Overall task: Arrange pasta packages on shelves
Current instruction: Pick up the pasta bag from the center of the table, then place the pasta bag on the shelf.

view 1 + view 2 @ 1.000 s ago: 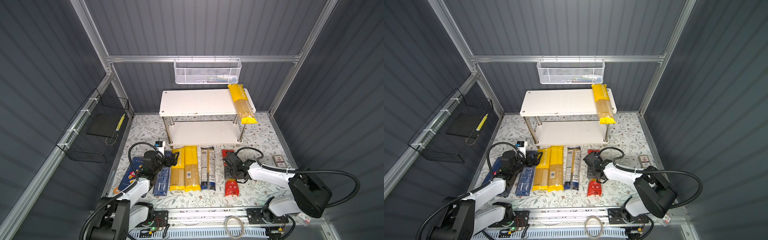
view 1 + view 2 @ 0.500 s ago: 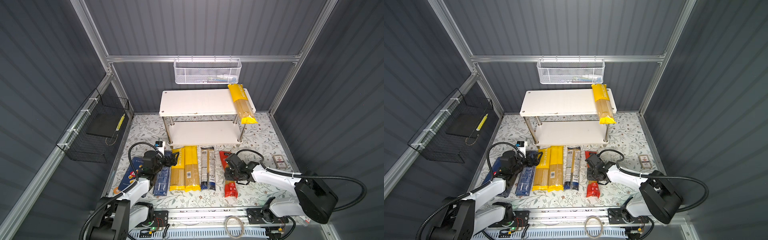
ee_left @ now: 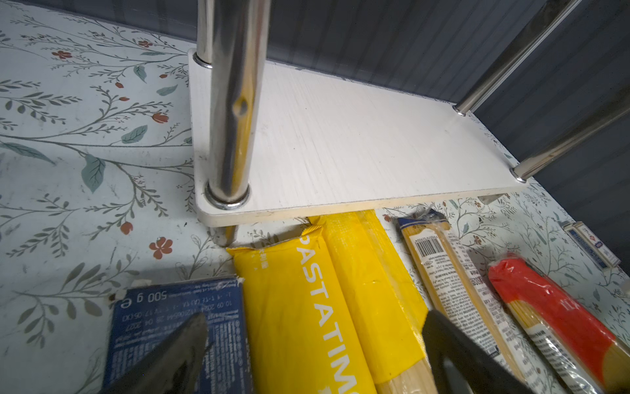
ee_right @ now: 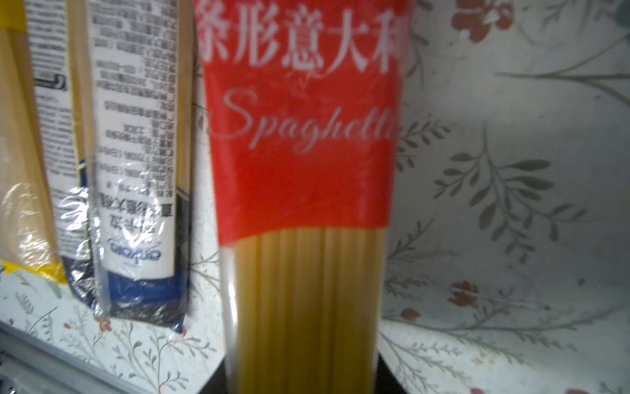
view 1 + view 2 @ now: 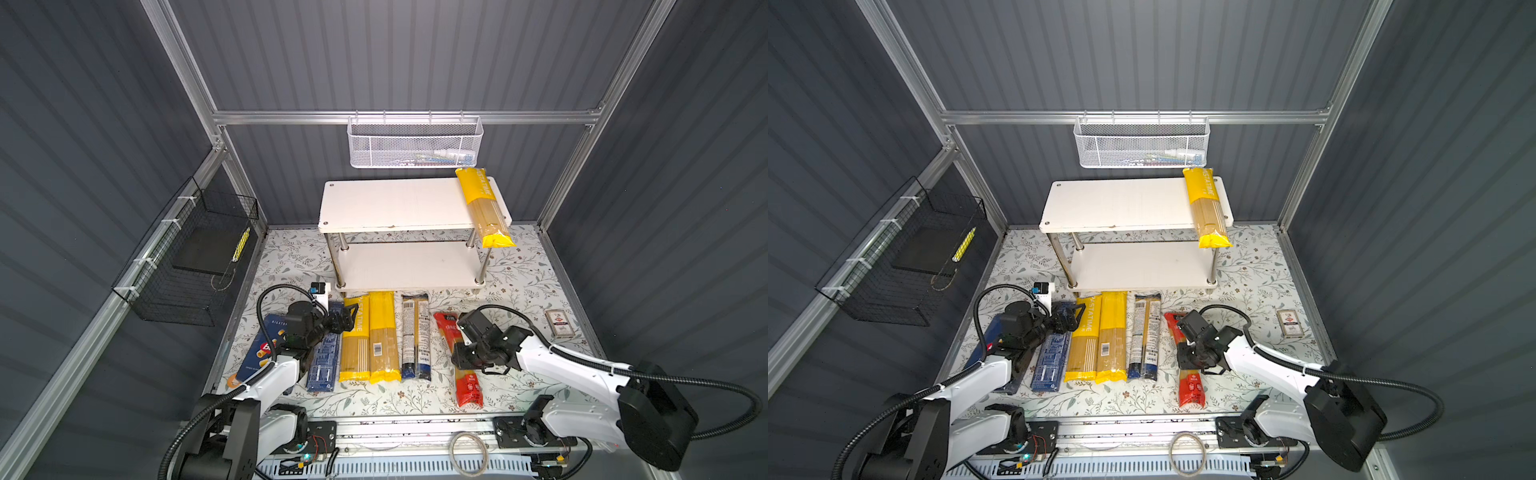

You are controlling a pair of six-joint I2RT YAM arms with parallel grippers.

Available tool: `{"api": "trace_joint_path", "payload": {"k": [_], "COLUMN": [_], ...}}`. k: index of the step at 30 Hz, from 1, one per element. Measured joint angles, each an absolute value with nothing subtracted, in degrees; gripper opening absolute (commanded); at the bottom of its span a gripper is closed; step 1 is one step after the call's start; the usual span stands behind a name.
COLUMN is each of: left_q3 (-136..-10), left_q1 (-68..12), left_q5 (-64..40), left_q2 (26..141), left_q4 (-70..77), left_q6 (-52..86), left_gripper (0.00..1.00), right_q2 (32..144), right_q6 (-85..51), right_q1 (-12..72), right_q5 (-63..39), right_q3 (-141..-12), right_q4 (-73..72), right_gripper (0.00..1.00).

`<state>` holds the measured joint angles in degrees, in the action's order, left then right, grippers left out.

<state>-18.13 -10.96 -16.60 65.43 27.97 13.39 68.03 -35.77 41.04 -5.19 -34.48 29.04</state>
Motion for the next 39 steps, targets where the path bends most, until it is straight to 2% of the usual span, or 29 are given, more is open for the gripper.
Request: {"api": "trace_joint_path", "payload": {"k": [7, 20, 39], "left_q3": [-18.2, -18.2, -18.2], "left_q1": [-11.0, -11.0, -11.0], "left_q5": [-16.6, -16.6, -16.6], "left_q2": [65.4, 65.4, 65.4], "left_q4": [28.0, 28.0, 28.0], "left_q6": [13.4, 13.4, 13.4], "left_gripper": [1.0, 1.0, 1.0], "right_q2": [62.8, 62.0, 60.3], "right_q6": [-35.0, -34.0, -32.5], "right_q1": [41.0, 42.3, 45.4], "right_q5": [-8.3, -13.9, -16.5], "right_q3": [-39.9, -46.9, -59.5], "right_q4": [31.1, 31.8, 35.8], "right_gripper": [0.29, 0.28, 0.29]}}
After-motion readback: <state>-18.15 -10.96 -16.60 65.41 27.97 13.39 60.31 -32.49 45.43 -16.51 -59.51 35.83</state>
